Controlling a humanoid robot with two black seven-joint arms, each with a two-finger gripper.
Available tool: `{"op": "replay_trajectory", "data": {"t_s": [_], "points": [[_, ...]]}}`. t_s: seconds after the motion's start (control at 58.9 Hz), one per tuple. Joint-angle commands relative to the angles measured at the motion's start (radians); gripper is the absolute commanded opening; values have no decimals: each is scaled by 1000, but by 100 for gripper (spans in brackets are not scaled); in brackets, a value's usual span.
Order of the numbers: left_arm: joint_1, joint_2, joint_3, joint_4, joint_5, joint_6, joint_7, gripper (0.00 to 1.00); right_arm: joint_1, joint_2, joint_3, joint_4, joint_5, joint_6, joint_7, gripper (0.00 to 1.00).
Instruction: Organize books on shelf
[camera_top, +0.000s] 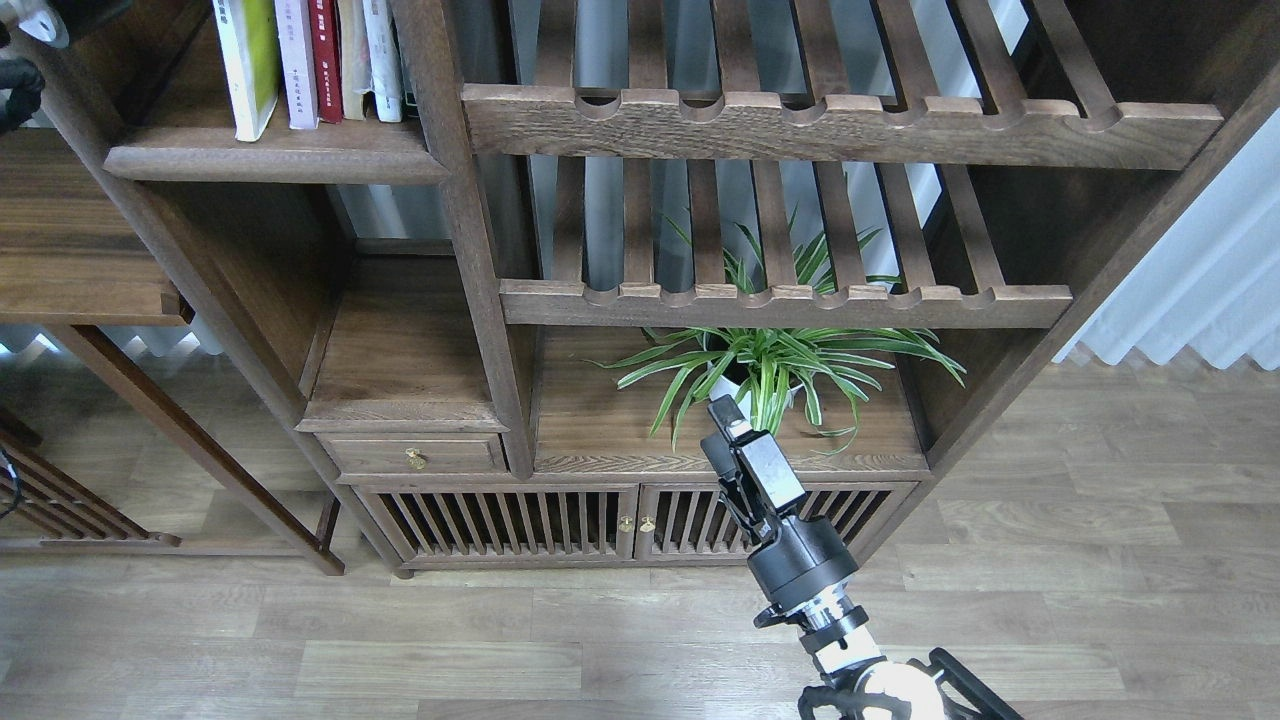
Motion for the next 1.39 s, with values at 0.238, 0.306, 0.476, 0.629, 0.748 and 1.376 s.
{"op": "replay_trajectory", "data": {"t_s": [0.238,0.306,0.476,0.629,0.748,1.376], "points": [[175,50,-41,-170,-172,0,24,59,-7,0,0,1,0,0,0,98],[223,50,-77,-221,-179,0,24,59,-13,0,-1,1,0,0,2,98],[324,57,-123,-325,-225,0,24,59,-14,0,0,2,0,0,2,98],[393,80,-189,-385,-234,0,26,59,-16,0,2,8,0,0,2,98],[462,109,-232,-448,-294,0,26,59,-20,0,2,15,0,0,2,98],[981,-139,-81,-577,-497,0,23,61,-23,0,-3,33,0,0,0,98]]}}
